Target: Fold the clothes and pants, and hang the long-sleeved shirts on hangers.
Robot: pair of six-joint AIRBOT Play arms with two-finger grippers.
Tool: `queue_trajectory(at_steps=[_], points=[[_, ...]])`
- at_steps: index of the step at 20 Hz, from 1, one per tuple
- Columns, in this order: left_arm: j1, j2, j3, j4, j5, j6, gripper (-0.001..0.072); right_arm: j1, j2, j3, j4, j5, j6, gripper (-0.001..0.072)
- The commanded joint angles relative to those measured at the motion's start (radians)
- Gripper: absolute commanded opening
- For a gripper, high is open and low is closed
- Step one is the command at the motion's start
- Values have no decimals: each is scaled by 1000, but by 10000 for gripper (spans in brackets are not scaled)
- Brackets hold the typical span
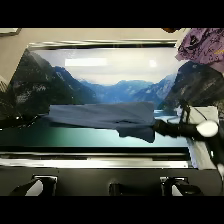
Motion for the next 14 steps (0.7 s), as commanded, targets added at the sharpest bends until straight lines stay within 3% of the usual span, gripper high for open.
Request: queue_trajectory(at_steps=[1, 7, 14], points=[[-43, -111, 8, 2, 110, -3, 14, 1, -303, 208, -1, -37, -80, 28], [-70, -265, 83, 2, 185, -2, 14, 1, -571, 460, -1, -52, -68, 28], [-92, -462, 190, 2, 185, 1, 15, 1, -698, 523, -1, -66, -70, 30]])
